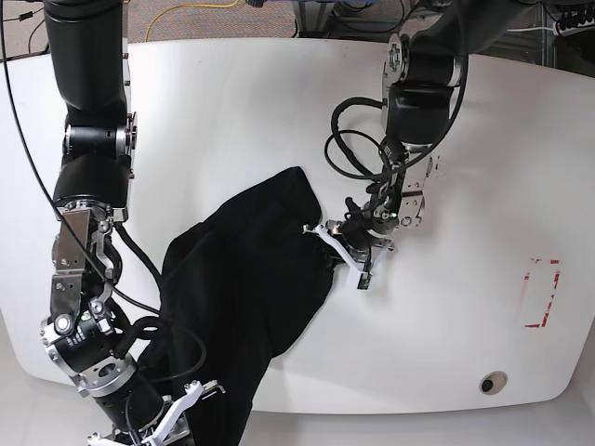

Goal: Layout the t-shirt on the table in an organized manner, then fold the t-shirt properly
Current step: 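Regrasp the shirt with the left gripper at another edge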

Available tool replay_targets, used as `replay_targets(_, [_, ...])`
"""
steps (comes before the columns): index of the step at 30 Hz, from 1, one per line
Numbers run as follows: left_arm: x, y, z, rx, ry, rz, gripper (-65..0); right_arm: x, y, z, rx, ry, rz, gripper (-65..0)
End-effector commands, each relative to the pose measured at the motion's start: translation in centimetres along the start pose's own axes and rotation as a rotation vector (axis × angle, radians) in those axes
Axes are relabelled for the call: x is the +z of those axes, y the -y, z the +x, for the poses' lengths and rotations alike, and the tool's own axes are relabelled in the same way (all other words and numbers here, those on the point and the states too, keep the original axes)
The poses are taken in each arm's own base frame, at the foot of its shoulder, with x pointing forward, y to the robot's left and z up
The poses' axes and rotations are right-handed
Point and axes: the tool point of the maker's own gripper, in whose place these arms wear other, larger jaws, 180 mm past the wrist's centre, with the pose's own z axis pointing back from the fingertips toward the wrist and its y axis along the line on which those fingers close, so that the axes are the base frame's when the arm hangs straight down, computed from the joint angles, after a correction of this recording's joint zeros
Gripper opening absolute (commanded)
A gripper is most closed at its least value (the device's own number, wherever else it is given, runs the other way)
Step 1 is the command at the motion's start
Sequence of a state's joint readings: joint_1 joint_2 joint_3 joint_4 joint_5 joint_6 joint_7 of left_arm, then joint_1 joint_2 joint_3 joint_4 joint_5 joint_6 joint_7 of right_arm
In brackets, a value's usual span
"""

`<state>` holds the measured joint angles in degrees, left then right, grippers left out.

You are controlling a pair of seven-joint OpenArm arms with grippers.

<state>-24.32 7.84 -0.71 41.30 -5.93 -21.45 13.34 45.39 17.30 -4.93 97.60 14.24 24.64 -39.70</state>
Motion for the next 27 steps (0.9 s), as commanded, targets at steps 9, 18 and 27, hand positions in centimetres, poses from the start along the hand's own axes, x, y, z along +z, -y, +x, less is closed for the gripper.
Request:
replay_targets(9, [0.6, 0.1, 1.8, -0.033, 0.060, 0.013, -65.0, 0.3, 1.1, 2.8, 0.016, 0.081, -0.025, -65.0])
replay_targets(18, [5.5, -2.2, 7.1, -0.177, 0.157, 0.087, -65.0, 0.5, 1.6, 2.7, 0.022, 0.076, -0.036, -65.0])
replay_targets(27, [13.0, -5.1, 12.7, -0.269, 0.274, 0.215, -65.0, 0.8, 2.2, 1.7, 0.036, 0.047, -0.047, -65.0])
